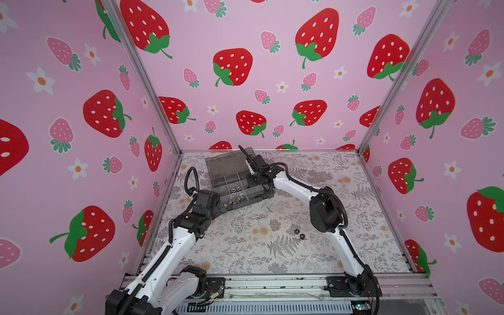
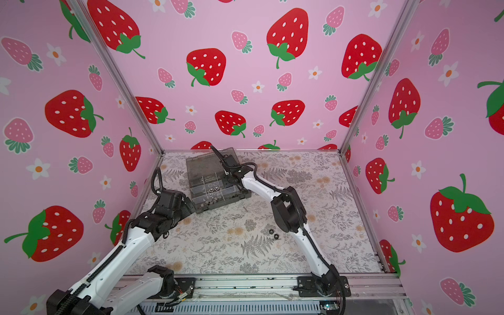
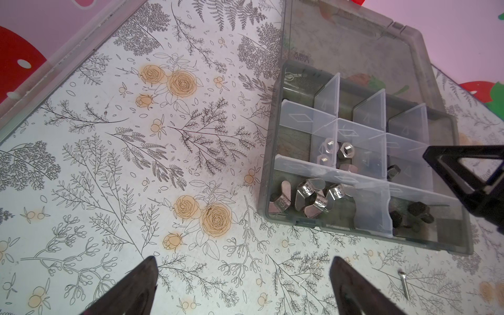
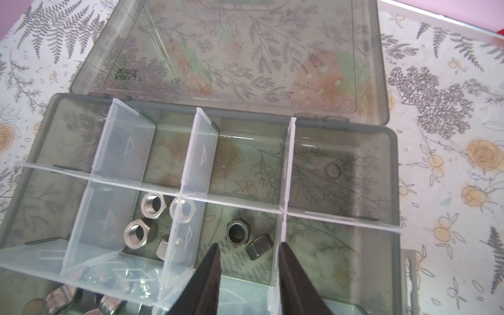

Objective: Sort the screws and nuts into containers
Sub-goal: Place the nut into the container, then pick up the nut from the bottom-center of the table.

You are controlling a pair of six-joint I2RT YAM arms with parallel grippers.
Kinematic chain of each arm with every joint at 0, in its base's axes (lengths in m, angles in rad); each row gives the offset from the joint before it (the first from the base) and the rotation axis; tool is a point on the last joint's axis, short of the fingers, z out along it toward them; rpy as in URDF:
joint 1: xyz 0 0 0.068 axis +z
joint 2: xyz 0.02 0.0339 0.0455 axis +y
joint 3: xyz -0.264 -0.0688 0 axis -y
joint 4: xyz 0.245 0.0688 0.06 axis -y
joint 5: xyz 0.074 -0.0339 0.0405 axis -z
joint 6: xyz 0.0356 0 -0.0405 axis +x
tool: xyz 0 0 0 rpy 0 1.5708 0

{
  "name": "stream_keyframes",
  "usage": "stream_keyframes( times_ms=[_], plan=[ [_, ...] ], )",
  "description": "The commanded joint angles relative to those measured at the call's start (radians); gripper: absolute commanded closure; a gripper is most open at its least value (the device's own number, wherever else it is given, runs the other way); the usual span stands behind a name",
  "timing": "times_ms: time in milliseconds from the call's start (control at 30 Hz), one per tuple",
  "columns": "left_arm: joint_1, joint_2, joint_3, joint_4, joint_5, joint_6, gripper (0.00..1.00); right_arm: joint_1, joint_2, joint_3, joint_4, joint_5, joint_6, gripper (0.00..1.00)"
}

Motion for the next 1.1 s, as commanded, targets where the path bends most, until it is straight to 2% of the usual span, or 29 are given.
stream_keyframes(
  times_ms=[0,133,233,533,767,1000,1067],
  plan=[
    [0.006,-0.004,0.013,0.002,-0.015,-0.014,0.01,-0.001,-0.001,0.03,-0.028,0.008,-0.013,0.6],
    [0.007,-0.005,0.022,0.0,-0.023,-0.004,0.01,-0.001,-0.037,0.026,-0.061,0.027,0.005,0.6],
    [0.007,-0.009,0.023,0.011,-0.032,0.005,0.01,-0.001,-0.102,-0.041,-0.067,0.052,0.045,0.6],
    [0.008,-0.032,0.038,0.017,-0.03,0.051,0.01,0.001,-0.426,-0.502,0.021,0.064,0.212,0.59],
    [0.009,-0.075,-0.008,0.093,-0.009,0.072,0.01,0.002,-0.714,-0.832,0.0,0.148,0.322,0.57],
    [0.009,-0.082,0.004,0.091,-0.004,0.093,0.01,0.003,-0.901,-1.039,-0.036,0.164,0.412,0.56],
    [0.008,-0.077,0.01,0.089,0.003,0.09,0.01,0.003,-0.935,-1.081,-0.041,0.163,0.434,0.53]
  ],
)
